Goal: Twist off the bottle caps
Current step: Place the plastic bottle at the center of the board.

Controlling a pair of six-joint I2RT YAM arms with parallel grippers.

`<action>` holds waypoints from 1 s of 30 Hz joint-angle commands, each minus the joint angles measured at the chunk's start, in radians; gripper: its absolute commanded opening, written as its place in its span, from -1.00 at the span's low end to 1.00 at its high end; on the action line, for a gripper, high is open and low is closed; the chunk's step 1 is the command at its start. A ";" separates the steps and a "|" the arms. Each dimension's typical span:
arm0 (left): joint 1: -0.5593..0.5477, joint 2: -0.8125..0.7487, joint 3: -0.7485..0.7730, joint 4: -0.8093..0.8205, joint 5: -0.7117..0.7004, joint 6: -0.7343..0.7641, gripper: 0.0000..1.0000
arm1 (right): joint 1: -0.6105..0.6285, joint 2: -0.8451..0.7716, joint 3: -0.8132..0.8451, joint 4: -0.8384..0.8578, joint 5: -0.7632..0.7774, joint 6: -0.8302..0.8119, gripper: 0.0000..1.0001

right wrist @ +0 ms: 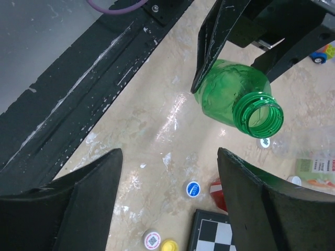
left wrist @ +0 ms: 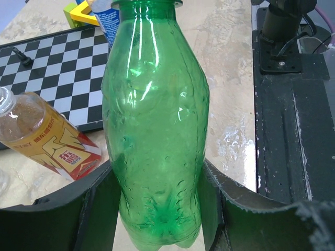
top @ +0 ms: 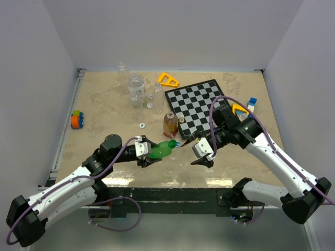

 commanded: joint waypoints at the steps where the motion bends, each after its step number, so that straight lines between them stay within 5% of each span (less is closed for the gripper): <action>1: 0.003 0.011 0.017 0.100 0.040 -0.029 -1.00 | -0.004 0.013 0.064 -0.007 -0.071 -0.019 0.58; 4: 0.003 0.031 0.020 0.128 0.066 -0.049 -1.00 | -0.001 0.060 0.145 -0.010 -0.054 -0.019 0.81; 13: 0.003 0.061 0.014 0.184 0.125 -0.079 -1.00 | 0.001 0.135 0.221 -0.005 -0.065 0.018 0.96; 30: 0.000 0.181 0.057 0.370 0.163 -0.165 -1.00 | 0.108 0.231 0.187 0.044 -0.094 0.039 0.93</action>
